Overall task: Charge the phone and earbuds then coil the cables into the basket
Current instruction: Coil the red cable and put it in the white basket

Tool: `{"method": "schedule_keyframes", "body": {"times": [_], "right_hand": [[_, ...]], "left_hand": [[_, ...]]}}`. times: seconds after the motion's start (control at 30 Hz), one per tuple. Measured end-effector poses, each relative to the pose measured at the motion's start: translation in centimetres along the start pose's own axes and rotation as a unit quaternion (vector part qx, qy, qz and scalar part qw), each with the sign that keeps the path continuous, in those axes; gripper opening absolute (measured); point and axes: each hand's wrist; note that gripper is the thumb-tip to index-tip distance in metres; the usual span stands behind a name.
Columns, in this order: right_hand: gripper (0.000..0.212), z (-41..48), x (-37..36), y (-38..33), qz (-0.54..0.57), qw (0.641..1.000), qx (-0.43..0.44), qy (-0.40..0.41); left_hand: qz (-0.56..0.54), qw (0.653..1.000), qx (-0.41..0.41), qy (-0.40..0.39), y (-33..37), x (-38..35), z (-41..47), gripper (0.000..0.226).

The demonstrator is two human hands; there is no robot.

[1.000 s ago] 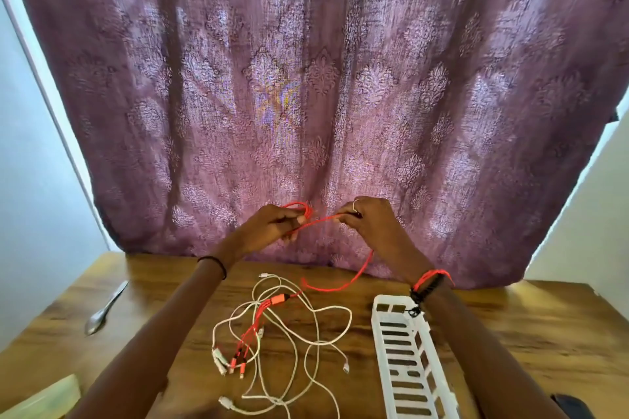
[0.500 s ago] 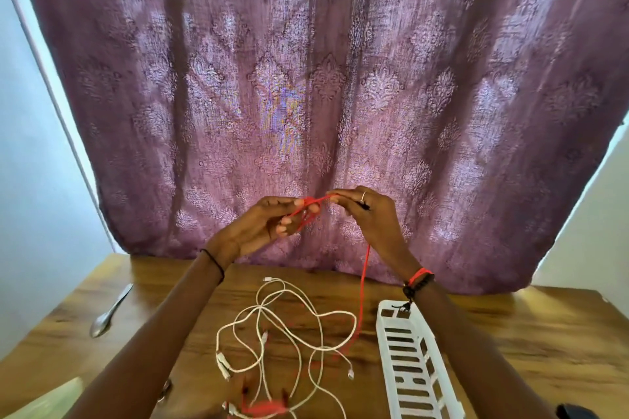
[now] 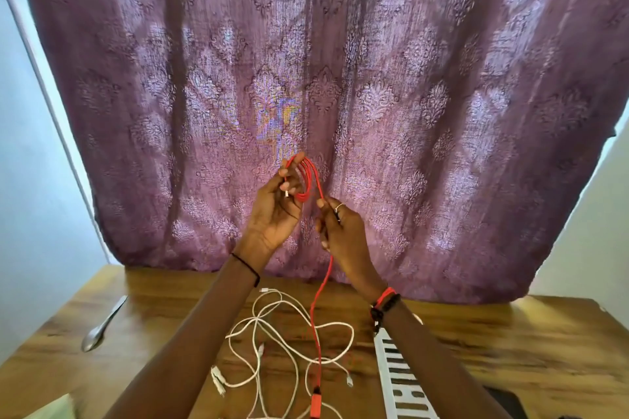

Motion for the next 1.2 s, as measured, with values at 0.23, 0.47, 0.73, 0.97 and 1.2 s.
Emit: {"method": "schedule_keyframes", "body": {"times": [0.23, 0.47, 0.73, 0.97, 1.2], "right_hand": [[0.021, -2.1, 0.1, -0.2, -0.130, 0.991, 0.016, 0.010], [0.033, -2.6, 1.2, -0.7, -0.329, 0.943, 0.038, -0.027], [0.026, -2.2, 4.7, -5.6, -0.460, 0.886, 0.049, -0.038], [0.023, 0.1, 7.1, -5.7, -0.474, 0.877, 0.069, -0.031], [0.014, 1.6, 9.0, -6.5, -0.331, 0.937, 0.084, -0.076]], "left_hand": [[0.018, 0.995, -0.079, 0.058, -0.2, -1.3, 1.7, 0.036], [0.223, 0.966, -0.117, 0.061, -1.0, -2.0, 1.7, 0.019], [0.582, 0.794, -0.176, -0.013, -2.8, -1.9, 0.4, 0.018], [0.732, 0.651, -0.181, -0.083, -3.2, -1.6, -0.2, 0.026], [0.683, 0.722, -0.038, -0.103, -2.4, -1.7, -1.2, 0.027]]}}
Point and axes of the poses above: each hand's wrist, its own z-axis towards the middle knuckle, its own x-axis out of the back of the hand, y = z × x, and after that the axes turned 13 degrees about -z, right-handed
